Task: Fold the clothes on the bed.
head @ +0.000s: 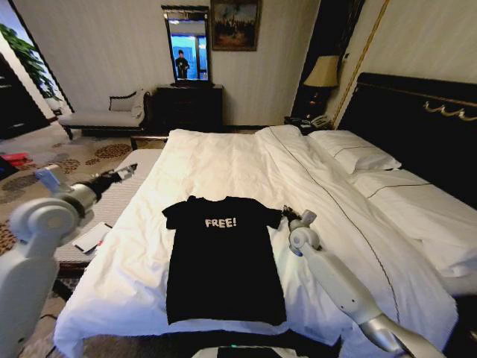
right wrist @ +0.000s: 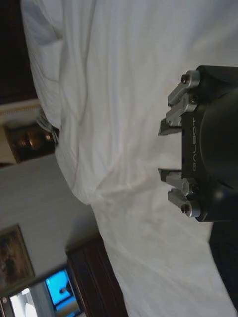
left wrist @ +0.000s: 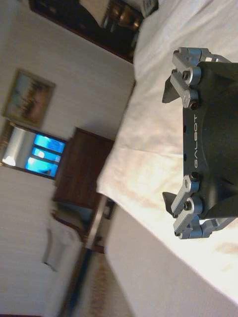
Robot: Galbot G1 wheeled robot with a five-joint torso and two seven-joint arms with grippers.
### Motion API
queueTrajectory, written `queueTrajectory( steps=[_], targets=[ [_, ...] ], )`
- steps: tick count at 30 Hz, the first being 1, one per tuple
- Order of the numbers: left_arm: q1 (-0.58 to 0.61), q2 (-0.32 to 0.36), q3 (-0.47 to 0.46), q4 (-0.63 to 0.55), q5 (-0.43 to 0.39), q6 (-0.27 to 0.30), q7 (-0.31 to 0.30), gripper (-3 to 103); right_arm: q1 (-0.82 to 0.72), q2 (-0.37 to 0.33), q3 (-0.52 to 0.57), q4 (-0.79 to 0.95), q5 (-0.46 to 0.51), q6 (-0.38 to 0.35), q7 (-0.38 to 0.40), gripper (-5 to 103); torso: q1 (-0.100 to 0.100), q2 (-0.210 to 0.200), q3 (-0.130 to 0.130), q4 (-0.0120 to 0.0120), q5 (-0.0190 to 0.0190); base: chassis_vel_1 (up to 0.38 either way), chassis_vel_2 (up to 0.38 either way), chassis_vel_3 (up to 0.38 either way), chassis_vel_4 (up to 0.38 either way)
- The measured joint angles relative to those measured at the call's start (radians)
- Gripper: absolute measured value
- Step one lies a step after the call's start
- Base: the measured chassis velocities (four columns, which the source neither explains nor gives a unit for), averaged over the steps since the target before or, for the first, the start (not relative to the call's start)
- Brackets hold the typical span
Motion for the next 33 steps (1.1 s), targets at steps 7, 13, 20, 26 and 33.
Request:
queueTrajectory(
  steps=[7,13,20,26,33],
  targets=[
    [-0.022,-0.108,0.098,0.143,-0.049,0.021,-0.017,100,-0.025,-0.014,0.005,0.034,0.016,-0.013,0.026,65,0.0,0.0,0.0,-0.0003,0.0003,0.0,0.0,0.0,0.0],
    [-0.069,-0.179,0.142,0.294,-0.165,0.045,-0.047,100,-0.038,0.004,0.001,0.045,0.018,-0.024,0.035,86,0.0,0.0,0.0,0.0001,0.0002,0.0,0.0,0.0,0.0],
    [-0.126,-0.234,0.205,0.425,-0.188,0.063,-0.036,100,-0.051,0.008,-0.002,0.049,0.022,-0.033,0.037,100,0.0,0.0,0.0,0.0001,0.0002,0.0,0.0,0.0,0.0],
    [-0.157,-0.264,0.219,0.465,-0.169,0.063,-0.021,100,-0.052,0.005,-0.005,0.044,0.028,-0.034,0.037,100,0.0,0.0,0.0,0.0,0.0003,0.0,0.0,0.0,0.0],
    [-0.171,-0.277,0.228,0.499,-0.093,0.044,0.004,95,-0.049,0.004,-0.011,0.04,0.035,-0.035,0.034,100,0.0,0.0,0.0,0.0002,0.0002,0.0,0.0,0.0,0.0]
  ],
)
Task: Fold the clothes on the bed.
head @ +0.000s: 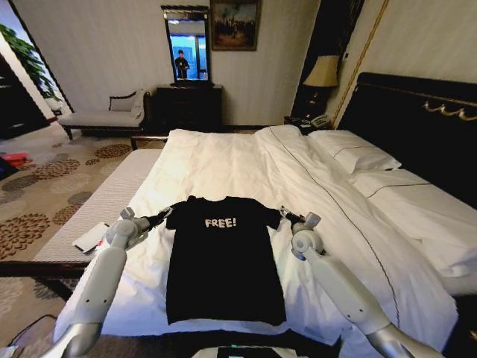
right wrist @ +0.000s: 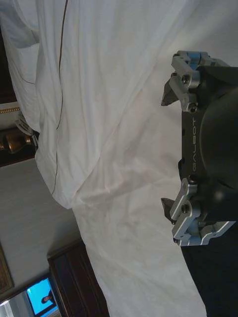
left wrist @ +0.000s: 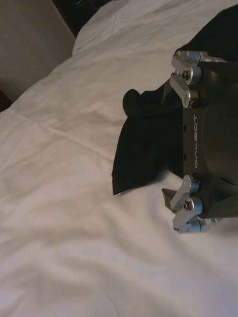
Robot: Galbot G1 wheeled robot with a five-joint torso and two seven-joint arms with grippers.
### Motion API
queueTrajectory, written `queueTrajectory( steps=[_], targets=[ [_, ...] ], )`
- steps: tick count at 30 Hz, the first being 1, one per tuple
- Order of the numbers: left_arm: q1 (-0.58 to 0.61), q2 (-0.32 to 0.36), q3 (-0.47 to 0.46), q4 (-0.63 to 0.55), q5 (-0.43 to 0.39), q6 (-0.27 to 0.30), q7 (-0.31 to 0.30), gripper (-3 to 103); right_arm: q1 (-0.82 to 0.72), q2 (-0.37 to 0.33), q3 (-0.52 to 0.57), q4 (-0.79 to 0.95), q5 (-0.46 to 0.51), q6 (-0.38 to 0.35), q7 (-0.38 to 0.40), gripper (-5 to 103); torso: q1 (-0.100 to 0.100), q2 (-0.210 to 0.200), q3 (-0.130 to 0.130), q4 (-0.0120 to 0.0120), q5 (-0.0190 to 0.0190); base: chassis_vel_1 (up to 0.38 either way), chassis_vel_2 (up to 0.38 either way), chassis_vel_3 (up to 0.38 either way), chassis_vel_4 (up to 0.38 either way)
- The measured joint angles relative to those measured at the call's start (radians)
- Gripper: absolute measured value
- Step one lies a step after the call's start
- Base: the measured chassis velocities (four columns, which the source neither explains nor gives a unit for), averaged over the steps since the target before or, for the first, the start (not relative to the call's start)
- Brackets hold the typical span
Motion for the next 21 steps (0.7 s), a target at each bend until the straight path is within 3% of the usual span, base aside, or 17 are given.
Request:
queueTrajectory(
  steps=[1,5,8,15,17,19,20,21],
  targets=[
    [0.0,0.0,0.0,0.0,0.0,0.0,0.0,95,0.0,0.0,0.0,0.0,0.0,0.0,0.0,100,0.0,0.0,0.0,0.0,0.0,0.0,0.0,0.0,0.0],
    [0.002,-0.002,-0.001,0.006,0.022,-0.006,0.022,74,-0.001,0.004,-0.004,-0.001,0.0,-0.001,0.0,100,0.0,0.0,0.0,-0.0001,0.0001,0.0,0.0,0.0,0.0],
    [0.003,-0.003,-0.002,0.009,0.029,-0.007,0.026,68,-0.001,0.005,-0.005,-0.001,0.0,-0.001,0.0,100,0.0,0.0,0.0,0.0,0.0,0.0,0.0,0.0,0.0],
    [0.002,-0.011,-0.004,0.022,0.047,-0.009,0.031,36,-0.003,-0.005,-0.004,0.007,0.0,-0.002,0.0,100,0.0,0.0,0.0,-0.0002,0.0,0.0,0.0,0.0,0.0],
    [0.002,-0.011,-0.004,0.024,0.051,-0.01,0.032,36,-0.006,-0.007,-0.003,0.009,0.0,-0.001,0.0,100,0.0,0.0,0.0,-0.0002,0.0,0.0,0.0,0.0,0.0],
    [0.002,-0.012,-0.004,0.026,0.057,-0.01,0.034,24,-0.01,-0.01,-0.001,0.012,0.0,-0.001,0.0,100,0.0,0.0,0.0,-0.0002,0.0,0.0,0.0,0.0,0.0],
    [0.002,-0.012,-0.004,0.027,0.06,-0.01,0.034,24,-0.012,-0.011,-0.001,0.012,0.0,-0.001,0.0,100,0.0,0.0,0.0,-0.0002,0.0,0.0,0.0,0.0,0.0],
    [0.002,-0.013,-0.004,0.029,0.066,-0.011,0.037,14,-0.014,-0.012,0.001,0.014,0.0,-0.001,0.0,100,0.0,0.0,0.0,-0.0002,0.0,0.0,0.0,0.0,0.0]
  ],
)
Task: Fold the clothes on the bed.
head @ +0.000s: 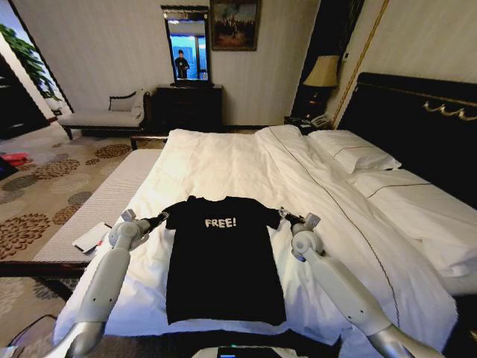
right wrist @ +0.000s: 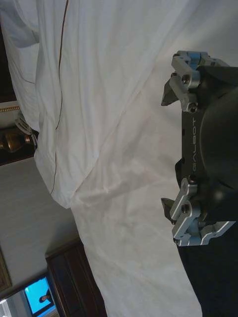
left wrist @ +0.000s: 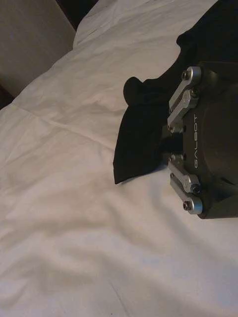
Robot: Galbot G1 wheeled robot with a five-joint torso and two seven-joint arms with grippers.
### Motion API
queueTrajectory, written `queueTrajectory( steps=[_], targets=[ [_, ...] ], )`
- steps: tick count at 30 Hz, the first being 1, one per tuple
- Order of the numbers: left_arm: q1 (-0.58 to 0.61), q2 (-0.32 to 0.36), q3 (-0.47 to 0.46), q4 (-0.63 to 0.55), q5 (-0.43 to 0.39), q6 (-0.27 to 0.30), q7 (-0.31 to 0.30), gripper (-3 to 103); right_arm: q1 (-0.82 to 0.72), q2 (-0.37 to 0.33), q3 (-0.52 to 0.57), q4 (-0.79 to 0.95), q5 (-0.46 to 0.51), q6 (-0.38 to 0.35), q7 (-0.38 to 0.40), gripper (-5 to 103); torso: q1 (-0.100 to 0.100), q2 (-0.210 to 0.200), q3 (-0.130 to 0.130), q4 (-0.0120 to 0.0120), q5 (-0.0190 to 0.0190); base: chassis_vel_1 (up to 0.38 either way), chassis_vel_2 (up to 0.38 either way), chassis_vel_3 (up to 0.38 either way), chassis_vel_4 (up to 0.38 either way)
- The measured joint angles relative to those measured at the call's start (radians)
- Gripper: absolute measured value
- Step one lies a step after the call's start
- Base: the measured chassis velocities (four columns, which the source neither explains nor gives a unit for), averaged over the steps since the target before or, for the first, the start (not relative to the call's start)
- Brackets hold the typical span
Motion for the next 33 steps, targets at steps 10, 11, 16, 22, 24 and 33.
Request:
queueTrajectory(
  steps=[10,11,16,22,24,33],
  targets=[
    [0.013,0.011,-0.02,-0.008,0.021,-0.005,0.018,0,-0.017,-0.003,0.005,0.014,-0.004,0.001,0.001,100,0.0,0.0,0.0,0.0,-0.0001,0.0,0.0,0.0,0.0],
    [0.017,0.016,-0.025,-0.012,0.024,-0.007,0.021,0,-0.019,-0.003,0.006,0.016,-0.004,0.001,0.001,100,0.0,0.0,0.0,0.0,-0.0001,0.0,0.0,0.0,0.0],
    [0.034,0.049,-0.057,-0.03,0.018,-0.011,0.028,0,-0.024,-0.001,0.008,0.02,-0.006,0.001,0.002,100,0.0,0.0,0.0,0.0001,0.0,0.0,0.0,0.0,0.0],
    [0.042,0.071,-0.084,-0.033,0.01,-0.013,0.036,0,-0.014,0.014,0.0,0.008,-0.012,0.001,0.004,100,0.0,0.0,0.0,0.0001,-0.0001,0.0,0.0,0.0,0.0],
    [0.044,0.072,-0.086,-0.034,0.01,-0.013,0.036,0,-0.011,0.016,-0.001,0.004,-0.013,0.001,0.004,100,0.0,0.0,0.0,0.0001,-0.0001,0.0,0.0,0.0,0.0],
    [0.091,0.074,-0.129,-0.055,0.029,-0.021,0.035,0,-0.005,0.016,-0.003,-0.011,-0.015,0.001,0.013,100,0.0,0.0,0.0,-0.0001,-0.0002,0.0,0.0,0.0,0.0]
  ],
)
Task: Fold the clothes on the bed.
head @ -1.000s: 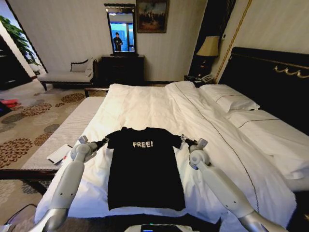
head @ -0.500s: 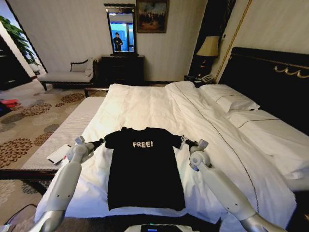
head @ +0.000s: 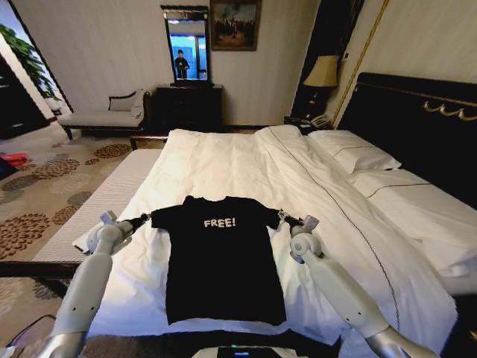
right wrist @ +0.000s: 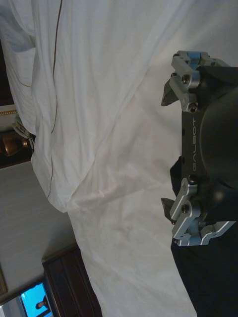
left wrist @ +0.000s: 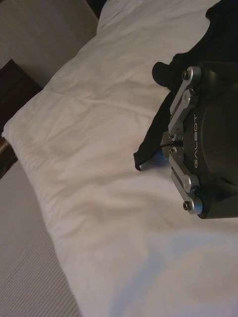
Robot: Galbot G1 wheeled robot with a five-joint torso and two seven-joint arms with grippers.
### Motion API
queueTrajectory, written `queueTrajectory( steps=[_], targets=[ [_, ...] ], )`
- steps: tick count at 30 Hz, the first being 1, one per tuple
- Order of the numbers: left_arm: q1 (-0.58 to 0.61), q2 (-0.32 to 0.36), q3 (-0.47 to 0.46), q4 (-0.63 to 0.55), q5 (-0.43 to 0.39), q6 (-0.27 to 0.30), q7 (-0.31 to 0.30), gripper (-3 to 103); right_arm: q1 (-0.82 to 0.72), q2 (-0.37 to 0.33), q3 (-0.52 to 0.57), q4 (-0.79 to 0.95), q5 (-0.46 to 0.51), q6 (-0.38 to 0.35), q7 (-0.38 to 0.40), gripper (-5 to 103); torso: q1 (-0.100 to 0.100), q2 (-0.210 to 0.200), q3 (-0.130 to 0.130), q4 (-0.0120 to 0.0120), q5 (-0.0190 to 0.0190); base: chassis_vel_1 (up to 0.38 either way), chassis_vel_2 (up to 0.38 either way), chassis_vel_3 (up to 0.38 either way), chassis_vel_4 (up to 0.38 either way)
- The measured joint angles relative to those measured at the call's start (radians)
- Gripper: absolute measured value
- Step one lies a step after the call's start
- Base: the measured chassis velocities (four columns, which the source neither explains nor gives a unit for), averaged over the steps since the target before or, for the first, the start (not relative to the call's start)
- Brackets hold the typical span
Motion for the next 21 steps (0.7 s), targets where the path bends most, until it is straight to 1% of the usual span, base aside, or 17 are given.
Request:
queueTrajectory(
  steps=[4,12,19,21],
  targets=[
    [0.034,0.007,-0.021,-0.021,0.002,-0.001,0.0,0,0.002,-0.001,0.001,0.0,0.001,0.0,0.0,100,0.0,0.0,0.0,0.0005,0.0002,0.0,0.0,0.0,0.0],
    [0.057,-0.002,-0.042,-0.033,0.023,-0.008,-0.005,0,0.007,0.008,-0.002,-0.001,-0.001,0.0,0.007,100,0.0,0.0,0.0,0.0,0.0002,0.0,0.0,0.0,0.0],
    [0.091,0.006,-0.08,-0.061,0.051,-0.016,-0.011,0,-0.004,-0.006,0.004,0.013,-0.001,-0.002,0.009,100,0.0,0.0,0.0,0.0002,0.0,0.0,0.0,0.0,0.0],
    [0.119,0.022,-0.114,-0.103,0.075,-0.02,-0.01,11,-0.004,-0.01,0.01,0.001,0.004,-0.003,0.009,100,0.0,0.0,0.0,0.0005,0.0002,0.0,0.0,0.0,0.0]
  ],
)
